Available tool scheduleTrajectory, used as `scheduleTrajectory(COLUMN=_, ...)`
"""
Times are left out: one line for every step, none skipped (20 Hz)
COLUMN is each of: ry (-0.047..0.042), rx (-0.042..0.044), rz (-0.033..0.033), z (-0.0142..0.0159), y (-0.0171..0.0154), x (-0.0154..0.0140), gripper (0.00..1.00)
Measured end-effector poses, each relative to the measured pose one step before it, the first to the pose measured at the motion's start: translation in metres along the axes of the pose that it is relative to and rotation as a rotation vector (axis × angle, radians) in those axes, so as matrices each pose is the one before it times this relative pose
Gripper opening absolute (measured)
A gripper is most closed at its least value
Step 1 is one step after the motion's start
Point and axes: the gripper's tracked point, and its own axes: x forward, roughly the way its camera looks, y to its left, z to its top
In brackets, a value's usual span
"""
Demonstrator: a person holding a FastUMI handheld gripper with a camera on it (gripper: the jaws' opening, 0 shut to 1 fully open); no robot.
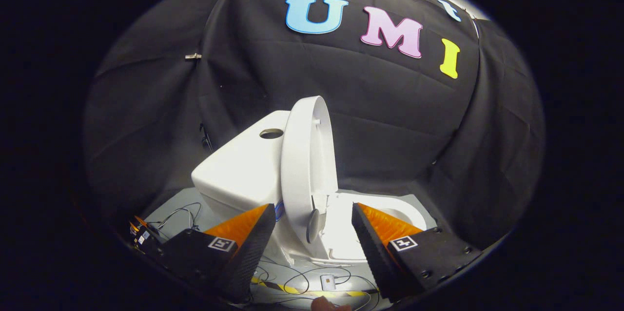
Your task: Open the toilet lid.
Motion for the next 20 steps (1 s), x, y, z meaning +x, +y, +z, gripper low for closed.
scheduleTrajectory(ry=-0.00561, rx=0.00712, rz=0.00626, z=0.00266, y=-0.00215, x=-0.00336, gripper=0.99)
scheduleTrajectory(ry=-0.00863, rx=0.00621, rz=0.00712, z=0.0054, y=-0.00251, x=-0.00563, gripper=0.99)
scheduleTrajectory(ry=-0.01005, rx=0.00609, rz=0.01372, z=0.00612, y=-0.00197, x=-0.00453, gripper=0.99)
scheduleTrajectory(ry=-0.01512, rx=0.0054, rz=0.01498, z=0.00606, y=-0.00154, x=-0.00587, gripper=0.99)
scheduleTrajectory(ry=-0.01787, rx=0.00669, rz=0.01196, z=0.00733, y=-0.00302, x=-0.00619, gripper=0.99)
scheduleTrajectory(ry=-0.01944, rx=0.00557, rz=0.00864, z=0.00839, y=-0.00287, x=-0.00781, gripper=0.99)
scheduleTrajectory(ry=-0.02345, rx=0.00345, rz=0.00806, z=0.00953, y=-0.00363, x=-0.00706, gripper=0.99)
scheduleTrajectory(ry=-0.02219, rx=0.00346, rz=0.00009, z=0.01139, y=-0.00411, x=-0.00274, gripper=0.99)
scheduleTrajectory(ry=-0.02268, rx=0.00241, rz=-0.0027, z=0.00964, y=-0.00745, x=-0.00535, gripper=0.99)
scheduleTrajectory(ry=-0.02133, rx=0.00371, rz=-0.00532, z=0.00905, y=-0.00752, x=-0.00627, gripper=0.99)
scheduleTrajectory(ry=-0.0206, rx=0.00457, rz=-0.00688, z=0.00737, y=-0.01002, x=-0.00781, gripper=0.99)
scheduleTrajectory(ry=-0.02398, rx=0.00621, rz=-0.0068, z=0.00984, y=-0.00799, x=-0.00604, gripper=0.99)
scheduleTrajectory(ry=-0.02146, rx=0.00569, rz=-0.00344, z=0.0093, y=-0.0068, x=-0.0051, gripper=0.99)
scheduleTrajectory(ry=-0.01899, rx=0.00545, rz=0.00082, z=0.00826, y=-0.00646, x=-0.00603, gripper=0.99)
scheduleTrajectory(ry=-0.02375, rx=0.00768, rz=-0.00049, z=0.00935, y=-0.0069, x=-0.0063, gripper=0.99)
scheduleTrajectory(ry=-0.02191, rx=0.00462, rz=-0.0072, z=0.00853, y=-0.00889, x=-0.00657, gripper=0.99)
scheduleTrajectory(ry=-0.02505, rx=0.00403, rz=-0.00868, z=0.00804, y=-0.00929, x=-0.0059, gripper=0.99)
scheduleTrajectory(ry=-0.01699, rx=0.00454, rz=-0.00895, z=0.00668, y=-0.00813, x=-0.00532, gripper=0.99)
scheduleTrajectory(ry=-0.01472, rx=0.00415, rz=-0.00703, z=0.00468, y=-0.00815, x=-0.00469, gripper=0.99)
scheduleTrajectory(ry=-0.01371, rx=0.00673, rz=-0.01067, z=0.00581, y=-0.00981, x=-0.00618, gripper=0.99)
